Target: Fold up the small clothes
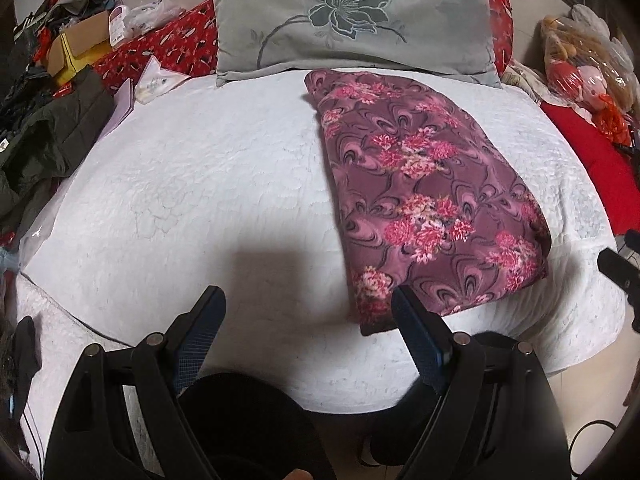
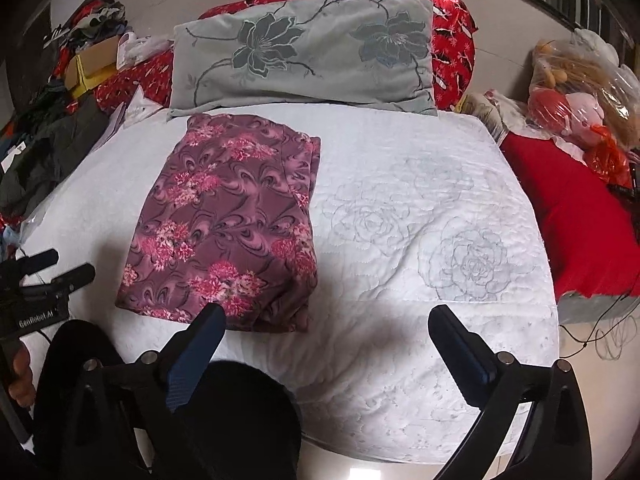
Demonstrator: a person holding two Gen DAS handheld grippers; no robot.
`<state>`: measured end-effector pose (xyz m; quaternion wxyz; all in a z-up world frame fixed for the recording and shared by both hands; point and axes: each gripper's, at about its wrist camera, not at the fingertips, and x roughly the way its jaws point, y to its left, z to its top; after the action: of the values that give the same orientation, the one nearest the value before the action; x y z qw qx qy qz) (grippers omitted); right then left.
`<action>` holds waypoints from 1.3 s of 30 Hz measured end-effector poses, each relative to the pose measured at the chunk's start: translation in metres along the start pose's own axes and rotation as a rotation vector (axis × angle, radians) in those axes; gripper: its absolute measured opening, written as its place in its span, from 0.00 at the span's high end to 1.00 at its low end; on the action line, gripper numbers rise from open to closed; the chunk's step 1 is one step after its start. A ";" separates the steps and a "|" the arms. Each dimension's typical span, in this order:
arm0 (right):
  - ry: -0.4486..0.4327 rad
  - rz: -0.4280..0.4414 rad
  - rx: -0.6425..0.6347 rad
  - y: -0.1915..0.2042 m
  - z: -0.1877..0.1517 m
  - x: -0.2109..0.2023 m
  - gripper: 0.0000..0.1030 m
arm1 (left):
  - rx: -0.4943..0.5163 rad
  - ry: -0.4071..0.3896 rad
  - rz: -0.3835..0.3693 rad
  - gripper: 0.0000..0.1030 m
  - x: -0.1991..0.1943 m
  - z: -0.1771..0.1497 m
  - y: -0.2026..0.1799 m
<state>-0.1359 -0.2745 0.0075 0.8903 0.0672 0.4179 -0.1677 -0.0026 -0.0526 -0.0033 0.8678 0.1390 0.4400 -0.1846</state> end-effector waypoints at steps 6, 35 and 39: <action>-0.012 -0.019 0.012 0.000 0.005 -0.004 0.01 | 0.011 -0.013 -0.008 0.17 -0.007 -0.003 -0.003; -0.029 -0.053 -0.016 -0.001 -0.003 -0.010 0.00 | 0.027 -0.024 -0.125 0.17 -0.029 -0.007 -0.033; -0.024 -0.053 -0.008 -0.004 -0.004 -0.008 0.00 | 0.037 -0.018 -0.126 0.17 -0.031 -0.008 -0.038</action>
<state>-0.1451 -0.2752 0.0112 0.8908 0.0505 0.4096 -0.1901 -0.0416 -0.0778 0.0143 0.8556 0.1253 0.4366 -0.2482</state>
